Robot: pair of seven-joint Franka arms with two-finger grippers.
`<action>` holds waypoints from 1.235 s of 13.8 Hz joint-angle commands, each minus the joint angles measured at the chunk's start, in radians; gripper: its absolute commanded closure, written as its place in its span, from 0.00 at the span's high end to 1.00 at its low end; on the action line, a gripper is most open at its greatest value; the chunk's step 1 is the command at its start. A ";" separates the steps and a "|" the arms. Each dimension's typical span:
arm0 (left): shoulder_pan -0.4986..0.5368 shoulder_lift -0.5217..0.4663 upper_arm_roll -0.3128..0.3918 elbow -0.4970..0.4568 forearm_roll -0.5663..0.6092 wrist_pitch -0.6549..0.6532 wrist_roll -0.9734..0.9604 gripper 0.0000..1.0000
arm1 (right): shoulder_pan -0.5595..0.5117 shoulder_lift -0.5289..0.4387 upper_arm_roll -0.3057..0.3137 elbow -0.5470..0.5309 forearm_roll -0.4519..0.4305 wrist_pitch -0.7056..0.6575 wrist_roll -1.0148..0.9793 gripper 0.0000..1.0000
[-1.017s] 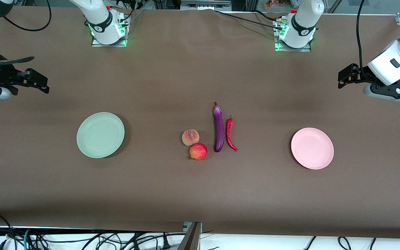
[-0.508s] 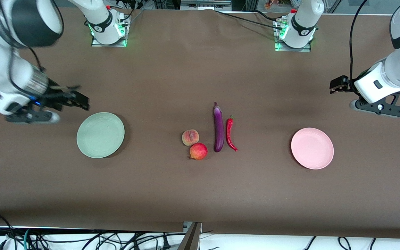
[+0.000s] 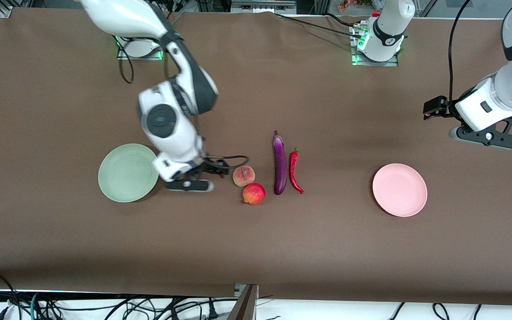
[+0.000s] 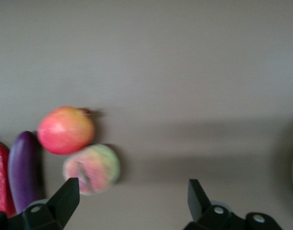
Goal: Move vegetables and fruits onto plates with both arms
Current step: 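Lower the right gripper onto the peach and close on it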
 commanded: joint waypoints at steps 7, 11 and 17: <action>-0.003 0.009 -0.003 0.032 0.032 -0.030 0.014 1.00 | 0.110 0.183 -0.017 0.053 -0.039 0.189 0.059 1.00; -0.001 0.009 -0.003 0.031 0.031 -0.033 0.013 1.00 | 0.117 0.214 -0.017 0.023 -0.039 0.255 0.061 1.00; 0.000 0.036 -0.003 0.015 0.023 -0.108 0.013 1.00 | 0.046 0.109 -0.035 0.029 -0.027 0.052 -0.017 0.11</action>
